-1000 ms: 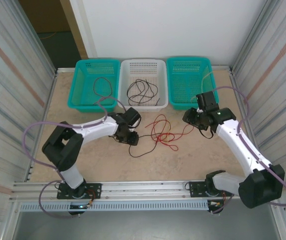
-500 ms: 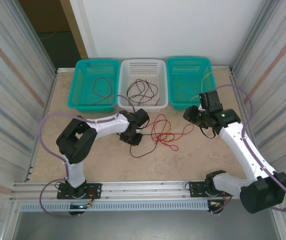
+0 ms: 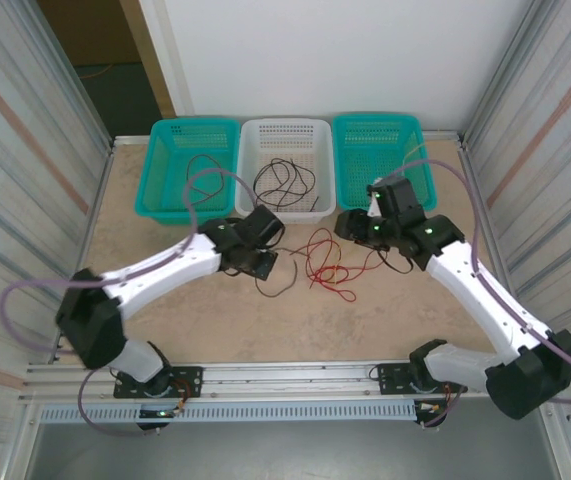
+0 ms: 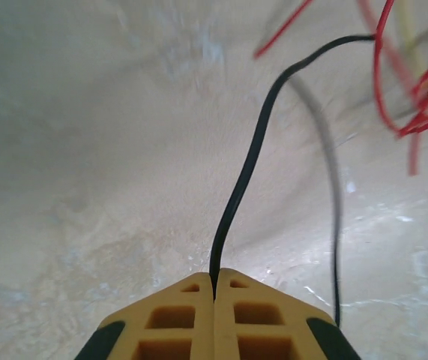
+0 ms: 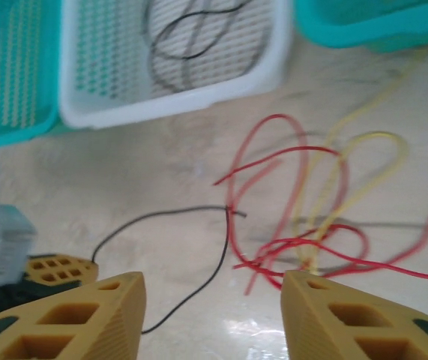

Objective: Untangle the cables

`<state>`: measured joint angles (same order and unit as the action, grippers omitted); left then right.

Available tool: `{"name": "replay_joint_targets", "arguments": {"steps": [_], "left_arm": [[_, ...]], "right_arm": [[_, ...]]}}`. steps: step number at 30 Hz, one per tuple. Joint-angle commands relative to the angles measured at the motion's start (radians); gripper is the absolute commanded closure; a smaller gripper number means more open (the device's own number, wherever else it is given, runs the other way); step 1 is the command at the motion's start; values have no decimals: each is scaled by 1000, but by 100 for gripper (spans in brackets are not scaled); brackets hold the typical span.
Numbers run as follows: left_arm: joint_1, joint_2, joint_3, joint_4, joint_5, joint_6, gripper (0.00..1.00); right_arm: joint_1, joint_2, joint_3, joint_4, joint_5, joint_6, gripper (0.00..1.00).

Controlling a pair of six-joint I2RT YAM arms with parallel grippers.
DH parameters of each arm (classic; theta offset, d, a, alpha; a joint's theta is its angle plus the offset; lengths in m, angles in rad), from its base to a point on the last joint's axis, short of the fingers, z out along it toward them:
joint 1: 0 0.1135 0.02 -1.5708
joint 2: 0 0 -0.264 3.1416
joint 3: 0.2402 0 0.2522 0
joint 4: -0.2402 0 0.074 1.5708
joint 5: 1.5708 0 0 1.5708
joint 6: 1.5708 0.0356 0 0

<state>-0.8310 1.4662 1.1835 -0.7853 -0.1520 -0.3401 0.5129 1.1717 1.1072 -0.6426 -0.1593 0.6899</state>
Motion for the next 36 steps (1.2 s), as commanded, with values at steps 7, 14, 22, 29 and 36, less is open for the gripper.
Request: {"name": "replay_joint_targets", "arguments": {"steps": [7,14,22,29,36], "left_arm": [[76,-299,-27,132,23,2,100],[141,-404,-25,246,35,9,100],[235,-499,-132,446,185,-76,100],[239,-525,-158,494,203,-58,100],[240,-559,-190,550,185,-54,100]], "right_arm": [[144,122,96,139,-48,15,44],[162,173,129,172,-69,39,43],[159,208,122,272,-139,120,43],[128,255,109,420,-221,258,42],[117,312,126,437,-229,337,52]]}}
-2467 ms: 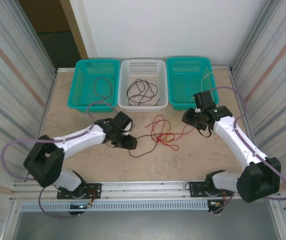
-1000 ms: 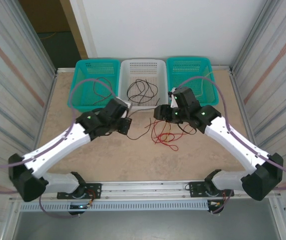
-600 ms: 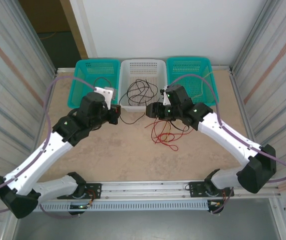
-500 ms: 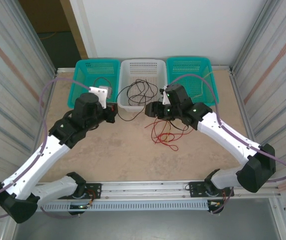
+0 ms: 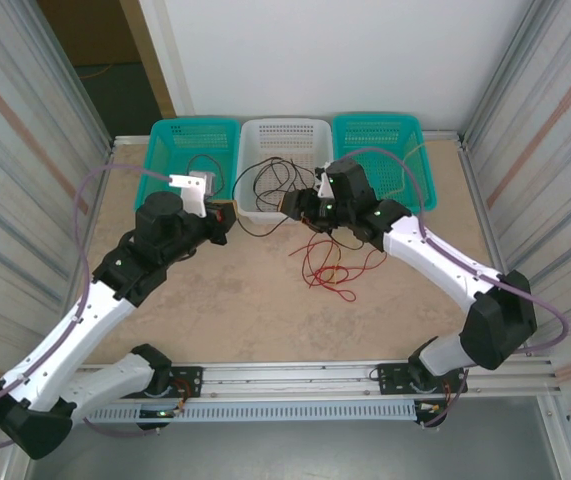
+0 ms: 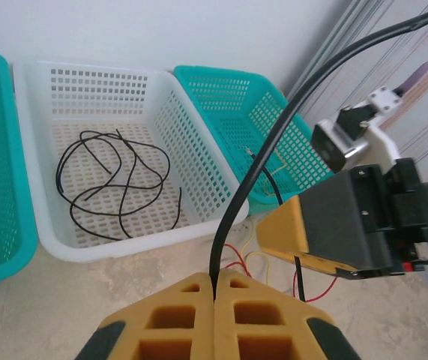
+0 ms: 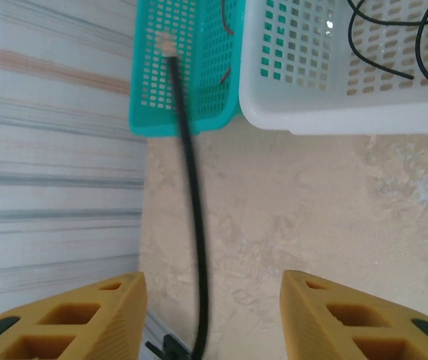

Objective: Untangle the cables

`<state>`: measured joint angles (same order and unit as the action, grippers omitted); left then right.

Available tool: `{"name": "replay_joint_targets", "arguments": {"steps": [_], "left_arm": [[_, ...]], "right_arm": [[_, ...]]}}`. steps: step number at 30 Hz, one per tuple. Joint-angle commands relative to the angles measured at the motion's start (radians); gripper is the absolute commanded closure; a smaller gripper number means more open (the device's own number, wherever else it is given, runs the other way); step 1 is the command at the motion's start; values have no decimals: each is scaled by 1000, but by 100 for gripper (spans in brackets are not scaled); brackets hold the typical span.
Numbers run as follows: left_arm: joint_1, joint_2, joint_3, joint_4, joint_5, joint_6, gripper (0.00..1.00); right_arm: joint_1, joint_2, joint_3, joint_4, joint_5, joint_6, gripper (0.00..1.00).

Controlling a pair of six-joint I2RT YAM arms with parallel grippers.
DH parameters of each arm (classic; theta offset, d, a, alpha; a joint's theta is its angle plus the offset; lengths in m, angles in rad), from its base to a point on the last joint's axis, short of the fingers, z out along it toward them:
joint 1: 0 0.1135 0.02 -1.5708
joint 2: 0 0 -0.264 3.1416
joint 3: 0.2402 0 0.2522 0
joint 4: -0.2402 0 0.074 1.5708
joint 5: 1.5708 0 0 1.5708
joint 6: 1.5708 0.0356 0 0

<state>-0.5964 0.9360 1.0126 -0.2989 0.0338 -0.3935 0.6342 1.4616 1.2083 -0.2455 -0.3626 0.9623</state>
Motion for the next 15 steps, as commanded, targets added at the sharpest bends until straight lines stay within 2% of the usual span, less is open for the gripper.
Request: {"name": "replay_joint_targets", "arguments": {"steps": [1,5,8,11,13,14,15], "left_arm": [[6,-33,-24,76,-1,-1,100],[6,-49,-44,100,-21,0,100],[6,-61,-61,100,-66,-14,100],[7,-64,-89,79,-149,-82,100],[16,-61,-125,84,-165,-143,100],[26,-54,-142,79,-166,-179,98],[37,-46,-153,67,-160,-212,89]], "right_arm": [[-5,27,24,45,-28,71,53],[-5,34,29,58,-23,84,78],[-10,17,36,61,-8,73,90],[-24,-13,39,72,10,57,97],[-39,-33,51,72,19,39,100],[-48,-45,61,70,25,24,100],[-55,-54,71,64,33,12,100]]}}
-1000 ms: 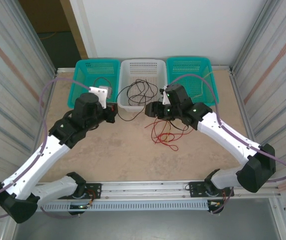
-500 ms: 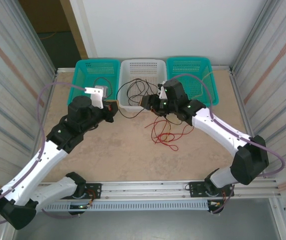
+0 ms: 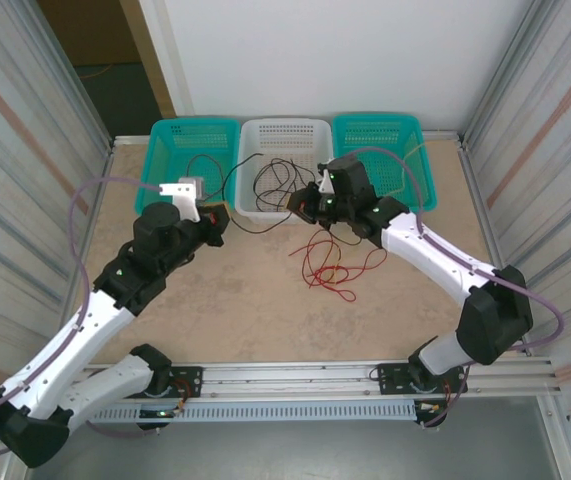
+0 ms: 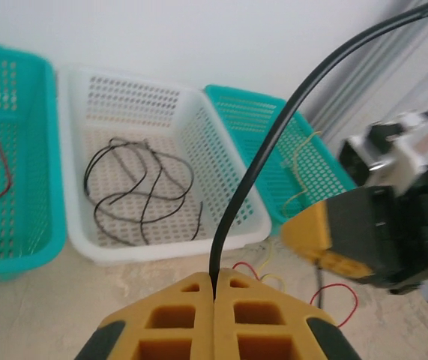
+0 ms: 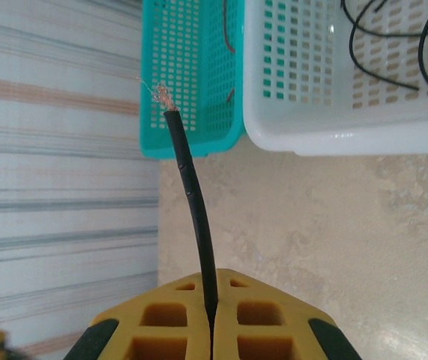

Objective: Untangle the cables

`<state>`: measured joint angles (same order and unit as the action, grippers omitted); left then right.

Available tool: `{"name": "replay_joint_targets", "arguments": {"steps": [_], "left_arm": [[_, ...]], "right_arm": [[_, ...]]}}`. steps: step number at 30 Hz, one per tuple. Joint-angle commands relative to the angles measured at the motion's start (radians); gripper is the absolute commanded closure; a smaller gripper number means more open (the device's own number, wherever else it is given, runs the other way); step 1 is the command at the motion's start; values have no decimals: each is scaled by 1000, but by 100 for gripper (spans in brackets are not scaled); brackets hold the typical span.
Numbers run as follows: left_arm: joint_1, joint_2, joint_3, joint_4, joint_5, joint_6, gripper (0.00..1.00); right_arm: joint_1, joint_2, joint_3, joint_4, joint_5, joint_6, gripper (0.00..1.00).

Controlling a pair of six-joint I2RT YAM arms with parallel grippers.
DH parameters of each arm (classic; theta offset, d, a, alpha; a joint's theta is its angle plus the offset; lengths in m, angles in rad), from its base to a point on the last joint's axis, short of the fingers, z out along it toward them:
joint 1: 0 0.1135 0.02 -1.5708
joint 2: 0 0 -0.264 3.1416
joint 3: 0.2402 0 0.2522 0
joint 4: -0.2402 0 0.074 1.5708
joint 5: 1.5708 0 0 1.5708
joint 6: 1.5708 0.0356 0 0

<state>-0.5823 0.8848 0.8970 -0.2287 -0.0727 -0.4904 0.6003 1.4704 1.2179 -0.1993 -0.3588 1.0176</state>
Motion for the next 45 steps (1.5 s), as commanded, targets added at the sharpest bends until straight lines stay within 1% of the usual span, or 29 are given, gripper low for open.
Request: {"name": "replay_joint_targets", "arguments": {"steps": [1,2,5,7,8,10,15,20,23,28,32,40,45], "left_arm": [[38,16,-49,-14,-39,-150,76],[55,26,-59,-24,-15,-177,66],[106,39,-87,-23,62,-233,49],[134,40,-97,-17,102,-247,37],[147,42,-96,-9,131,-244,33],[157,52,-84,-10,166,-233,28],[159,68,-45,-41,191,-193,28],[158,53,-4,-3,261,-93,25],[159,55,5,32,292,-67,25],[151,97,6,47,360,-70,31],[123,106,-17,28,341,-69,32],[95,106,-61,-13,308,-84,33],[94,108,-55,-64,277,-103,34]], "right_arm": [[-28,-72,73,6,39,-64,100],[-34,-81,93,-17,59,-91,100],[-39,-88,167,-115,118,-183,100],[-40,-88,202,-158,144,-232,100],[-39,-88,213,-170,156,-250,100],[-40,-88,221,-178,179,-271,100],[-54,-64,267,-195,205,-304,100],[-54,-28,322,-207,200,-333,100],[-54,-8,348,-206,194,-352,100],[-85,56,419,-198,205,-376,100],[-125,136,488,-167,185,-377,100],[-181,385,755,-171,124,-356,100],[-217,498,806,-131,78,-305,100]]}}
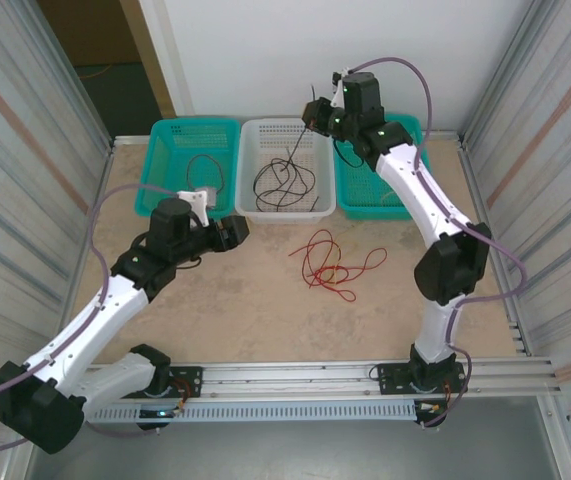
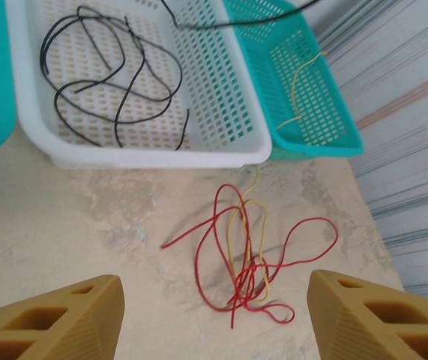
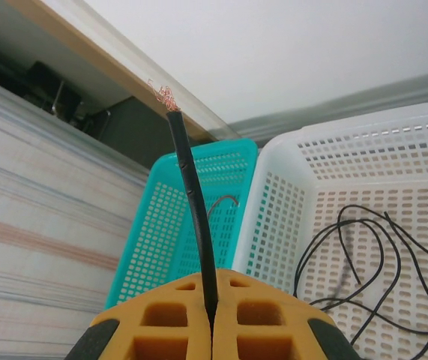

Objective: Untangle the cables

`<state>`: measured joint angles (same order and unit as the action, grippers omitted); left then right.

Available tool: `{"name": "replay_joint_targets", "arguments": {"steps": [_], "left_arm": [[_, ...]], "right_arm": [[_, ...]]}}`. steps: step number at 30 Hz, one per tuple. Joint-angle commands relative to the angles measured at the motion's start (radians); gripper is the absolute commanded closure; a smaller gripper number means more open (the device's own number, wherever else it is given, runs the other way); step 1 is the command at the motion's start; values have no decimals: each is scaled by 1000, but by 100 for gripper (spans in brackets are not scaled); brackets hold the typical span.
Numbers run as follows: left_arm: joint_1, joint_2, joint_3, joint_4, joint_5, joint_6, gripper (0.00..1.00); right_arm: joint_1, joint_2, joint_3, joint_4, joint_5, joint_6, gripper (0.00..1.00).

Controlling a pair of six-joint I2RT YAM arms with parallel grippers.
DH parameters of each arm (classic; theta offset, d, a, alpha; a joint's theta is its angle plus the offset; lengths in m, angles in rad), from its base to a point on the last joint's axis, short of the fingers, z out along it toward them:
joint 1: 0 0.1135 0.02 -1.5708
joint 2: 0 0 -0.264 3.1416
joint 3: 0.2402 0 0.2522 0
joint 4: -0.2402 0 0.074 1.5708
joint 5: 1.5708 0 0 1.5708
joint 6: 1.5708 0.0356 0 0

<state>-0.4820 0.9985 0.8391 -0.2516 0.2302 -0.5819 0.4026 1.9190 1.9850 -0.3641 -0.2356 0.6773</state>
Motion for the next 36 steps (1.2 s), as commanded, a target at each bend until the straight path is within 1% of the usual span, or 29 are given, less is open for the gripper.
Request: {"name": "replay_joint_targets", "arguments": {"steps": [1,3,4,8,9,10,12,14,16,18,20,23,26,31,36], "left_arm": [[-6,-6,7,-55,-27,-12,34],[-6,-9,15,-87,-36,-11,34],[-7,-11,22,-108,-42,-9,34],[-7,-32,30,-168,-67,4,34],[-6,-41,27,-178,-76,7,33],[-6,-49,26,-188,-87,6,33],[-6,-56,34,-211,-97,10,32],[-6,-55,46,-240,-104,13,30],[-5,-45,62,-275,-112,11,30],[-5,-30,84,-322,-124,8,30],[-4,-20,101,-360,-140,0,30],[-4,-15,112,-388,-153,-14,30],[-2,-15,129,-419,-161,-27,30],[5,-26,161,-476,-162,-40,29],[6,-59,165,-499,-174,-39,28]], "right_arm": [[-27,73,43,44,-59,49,100],[-37,117,58,44,-69,62,99],[-41,137,66,35,-68,65,95],[-57,179,67,4,-72,81,78],[-59,177,58,2,-74,82,72],[-60,171,46,1,-72,83,66],[-62,156,27,-9,-66,76,58],[-62,139,14,-35,-56,61,54],[-61,115,-10,-74,-42,51,53],[-58,63,-80,-78,-26,37,42],[-55,0,-176,-70,-2,20,37],[-53,-100,-276,-73,30,-14,36],[-46,-194,-341,-98,60,-56,35],[-24,-302,-400,-151,118,-110,34],[29,-365,-431,-179,168,-128,34]]}}
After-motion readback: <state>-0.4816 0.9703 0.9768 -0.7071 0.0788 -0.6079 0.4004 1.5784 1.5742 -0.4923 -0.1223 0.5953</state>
